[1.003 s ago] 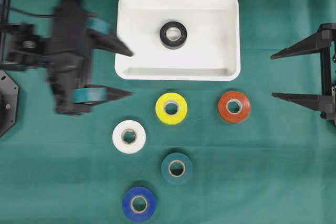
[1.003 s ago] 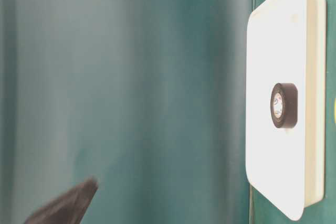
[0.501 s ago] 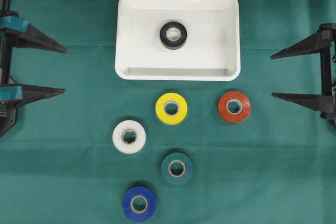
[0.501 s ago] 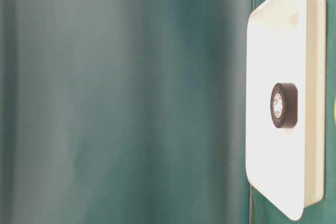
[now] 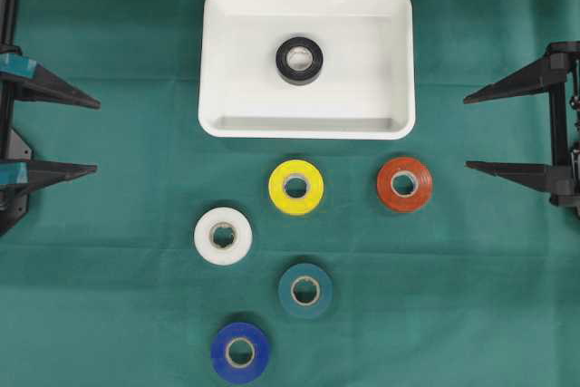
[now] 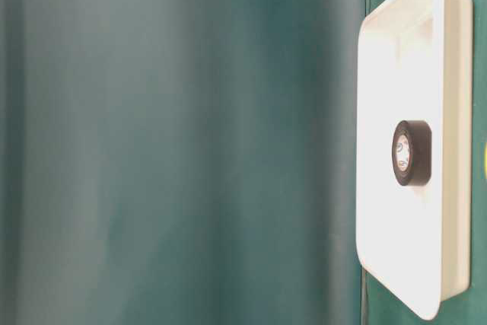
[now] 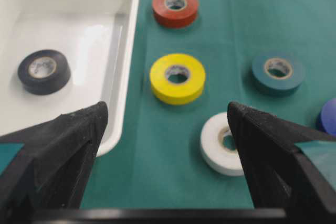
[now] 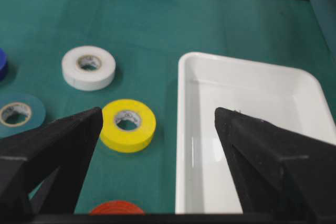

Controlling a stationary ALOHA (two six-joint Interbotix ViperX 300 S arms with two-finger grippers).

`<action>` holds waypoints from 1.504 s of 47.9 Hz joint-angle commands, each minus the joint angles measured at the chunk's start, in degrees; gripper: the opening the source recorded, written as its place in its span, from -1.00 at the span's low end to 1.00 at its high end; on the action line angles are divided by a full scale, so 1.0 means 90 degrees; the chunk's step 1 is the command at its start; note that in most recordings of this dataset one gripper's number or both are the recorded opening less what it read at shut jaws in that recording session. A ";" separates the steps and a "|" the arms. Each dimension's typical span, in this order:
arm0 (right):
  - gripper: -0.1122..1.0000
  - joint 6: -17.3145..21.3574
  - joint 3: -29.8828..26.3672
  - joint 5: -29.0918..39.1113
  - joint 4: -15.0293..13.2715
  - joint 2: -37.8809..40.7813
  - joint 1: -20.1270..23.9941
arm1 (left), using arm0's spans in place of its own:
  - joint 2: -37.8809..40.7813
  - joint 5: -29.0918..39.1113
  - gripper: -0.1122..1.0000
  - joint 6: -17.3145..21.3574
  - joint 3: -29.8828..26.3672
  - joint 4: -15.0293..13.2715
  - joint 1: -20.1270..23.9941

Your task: Pick up the tape from a random location and place it into the white case.

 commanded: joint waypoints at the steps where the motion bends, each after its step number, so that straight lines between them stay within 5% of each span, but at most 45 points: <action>1: 0.84 0.0010 -0.0137 -0.0049 0.0010 0.0029 0.0000 | 0.0000 -0.0059 0.91 -0.0010 -0.0088 -0.0020 0.0020; 36: 0.84 0.0127 -0.0293 -0.0225 0.0029 0.0430 0.0059 | 0.0059 -0.0068 0.90 -0.0020 -0.0068 -0.0029 0.0020; 72: 0.84 0.0127 -0.2871 -0.0762 0.0020 0.3818 0.0303 | 0.0205 -0.0195 0.91 -0.0029 -0.0039 -0.0039 0.0020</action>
